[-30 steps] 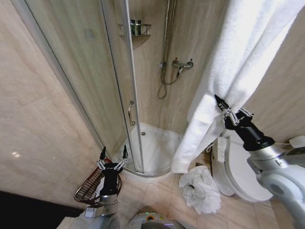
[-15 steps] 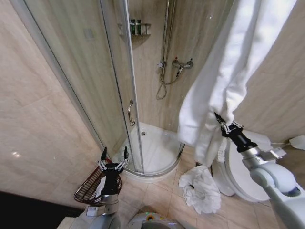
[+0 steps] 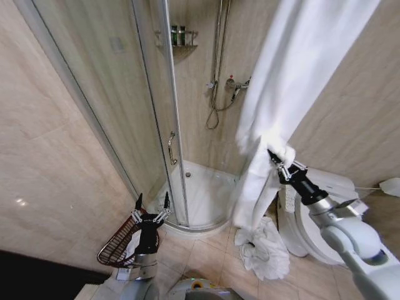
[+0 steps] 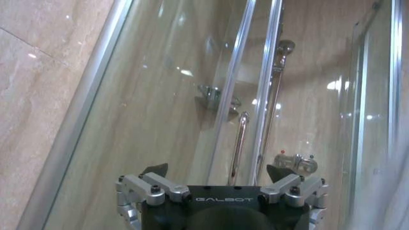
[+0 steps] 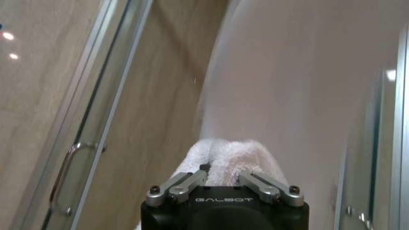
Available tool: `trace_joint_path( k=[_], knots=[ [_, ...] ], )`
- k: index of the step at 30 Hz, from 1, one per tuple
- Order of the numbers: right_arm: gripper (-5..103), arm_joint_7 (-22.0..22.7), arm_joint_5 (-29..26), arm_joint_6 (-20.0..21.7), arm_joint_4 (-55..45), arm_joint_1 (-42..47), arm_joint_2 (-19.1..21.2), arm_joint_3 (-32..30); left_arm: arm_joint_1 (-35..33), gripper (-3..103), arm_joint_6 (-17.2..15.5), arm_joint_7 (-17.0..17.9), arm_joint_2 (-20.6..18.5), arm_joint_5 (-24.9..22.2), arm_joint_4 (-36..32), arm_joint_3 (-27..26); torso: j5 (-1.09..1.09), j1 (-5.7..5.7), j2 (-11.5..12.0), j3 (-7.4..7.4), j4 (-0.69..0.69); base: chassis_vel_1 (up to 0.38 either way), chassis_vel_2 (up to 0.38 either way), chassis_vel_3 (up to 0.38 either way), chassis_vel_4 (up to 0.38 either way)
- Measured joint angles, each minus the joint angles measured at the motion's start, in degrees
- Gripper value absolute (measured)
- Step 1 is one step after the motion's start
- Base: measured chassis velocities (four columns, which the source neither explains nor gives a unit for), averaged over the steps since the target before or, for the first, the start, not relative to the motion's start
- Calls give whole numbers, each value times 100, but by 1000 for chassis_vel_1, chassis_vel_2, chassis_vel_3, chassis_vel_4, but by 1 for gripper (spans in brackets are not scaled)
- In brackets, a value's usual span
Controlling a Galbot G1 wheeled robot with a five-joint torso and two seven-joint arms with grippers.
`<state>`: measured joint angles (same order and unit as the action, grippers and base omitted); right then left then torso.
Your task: Discard the used towel into the hamper.
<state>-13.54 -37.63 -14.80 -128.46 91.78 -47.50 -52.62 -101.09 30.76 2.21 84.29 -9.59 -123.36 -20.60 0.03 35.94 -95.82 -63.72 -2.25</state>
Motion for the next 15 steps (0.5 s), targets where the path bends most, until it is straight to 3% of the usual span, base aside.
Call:
trace_joint_path(
  k=[3,4,10,15],
  knots=[
    [5,128,76,-83,-213,-155,127,-196,-5,100,1,1,-13,0,18,-3,0,1,0,0,-1,0,0,0,0],
    [5,209,77,-103,-354,-205,233,-333,-6,100,1,1,-13,1,38,0,-11,0,0,2,-2,0,0,0,0],
    [5,502,-225,186,-950,-353,710,-929,9,100,2,-2,45,53,134,93,-3,0,0,1,0,0,0,0,0],
    [5,585,-361,211,-1011,-380,861,-1234,3,100,12,-4,47,67,143,108,-3,0,0,1,0,0,0,0,0]
  ],
)
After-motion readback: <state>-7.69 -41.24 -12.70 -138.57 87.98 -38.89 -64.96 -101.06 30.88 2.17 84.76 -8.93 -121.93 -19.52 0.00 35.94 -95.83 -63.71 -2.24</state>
